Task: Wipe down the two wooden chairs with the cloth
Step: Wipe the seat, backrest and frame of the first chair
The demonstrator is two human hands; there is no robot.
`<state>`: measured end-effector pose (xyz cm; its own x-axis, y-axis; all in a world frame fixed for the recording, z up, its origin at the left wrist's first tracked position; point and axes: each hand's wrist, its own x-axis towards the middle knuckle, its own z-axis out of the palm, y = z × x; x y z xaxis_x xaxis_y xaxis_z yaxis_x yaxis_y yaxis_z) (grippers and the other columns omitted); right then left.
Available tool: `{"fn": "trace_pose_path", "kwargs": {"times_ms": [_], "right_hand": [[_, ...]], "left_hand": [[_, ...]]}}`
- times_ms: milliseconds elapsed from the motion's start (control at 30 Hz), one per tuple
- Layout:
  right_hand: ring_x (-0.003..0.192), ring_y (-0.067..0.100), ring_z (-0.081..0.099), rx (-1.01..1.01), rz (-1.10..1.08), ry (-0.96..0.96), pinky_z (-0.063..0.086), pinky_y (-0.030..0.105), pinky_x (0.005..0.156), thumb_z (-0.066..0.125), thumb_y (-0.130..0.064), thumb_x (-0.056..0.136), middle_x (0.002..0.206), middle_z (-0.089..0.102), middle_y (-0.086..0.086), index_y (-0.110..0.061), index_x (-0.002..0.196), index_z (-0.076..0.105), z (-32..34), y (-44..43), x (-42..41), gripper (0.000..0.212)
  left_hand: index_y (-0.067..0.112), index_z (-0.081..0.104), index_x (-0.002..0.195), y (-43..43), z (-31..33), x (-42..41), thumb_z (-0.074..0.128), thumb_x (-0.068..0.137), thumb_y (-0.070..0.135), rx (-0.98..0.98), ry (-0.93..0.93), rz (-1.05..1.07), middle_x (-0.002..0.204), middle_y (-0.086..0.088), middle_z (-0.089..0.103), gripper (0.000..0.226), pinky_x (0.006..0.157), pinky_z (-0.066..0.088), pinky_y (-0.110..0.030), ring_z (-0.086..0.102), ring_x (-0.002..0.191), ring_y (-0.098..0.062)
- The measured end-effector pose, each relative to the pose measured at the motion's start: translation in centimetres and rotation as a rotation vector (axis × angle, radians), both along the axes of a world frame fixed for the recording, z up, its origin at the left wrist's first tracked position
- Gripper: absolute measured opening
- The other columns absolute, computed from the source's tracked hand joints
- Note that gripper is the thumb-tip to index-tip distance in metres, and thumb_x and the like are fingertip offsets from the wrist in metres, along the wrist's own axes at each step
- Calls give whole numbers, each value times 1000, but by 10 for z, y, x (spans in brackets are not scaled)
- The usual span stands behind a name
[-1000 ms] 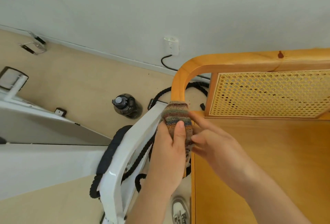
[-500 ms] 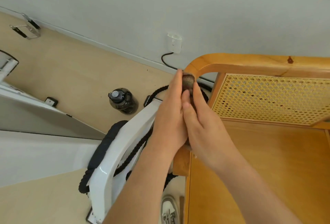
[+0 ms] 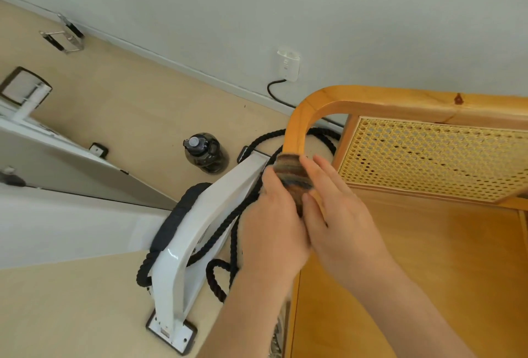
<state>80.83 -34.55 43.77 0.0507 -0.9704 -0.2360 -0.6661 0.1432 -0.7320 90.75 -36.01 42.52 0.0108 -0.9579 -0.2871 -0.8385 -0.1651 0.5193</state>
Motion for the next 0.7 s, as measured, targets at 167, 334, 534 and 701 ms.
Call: {"fn": "trace_pose_path", "kwargs": {"times_ms": [167,334,534,701], "right_hand": [[137,4,34,-16,-140,-207,30,20,112,36,-11,101,149,40,-8,-24,146,39,-6,-8,-8,47],[128,2,42,17,-149,-257,40,22,103,43,-10,98,144,42,-15,-31,150,29,-3,-16,-20,58],[122,0,47,-8,-317,-284,45,25,100,41,-8,98,143,44,-15,-35,145,36,-5,-28,-40,55],[110,-7,54,-82,-602,-270,51,28,86,43,-3,93,128,53,-22,-30,138,47,-6,-41,-61,52]], "left_hand": [[14,32,111,-45,8,-23,56,89,42,11,-96,85,79,5,49,42,64,39,-29,50,72,-17],[10,38,113,-102,5,-38,55,86,20,-77,-220,0,80,-3,48,33,62,33,-35,46,72,-25],[21,41,123,-152,9,-58,62,79,12,-192,-350,-420,86,-3,56,50,59,38,-34,58,80,-29],[24,46,118,-154,4,-94,68,77,14,-369,-361,-590,100,-2,55,48,63,32,-36,56,92,-27]]}}
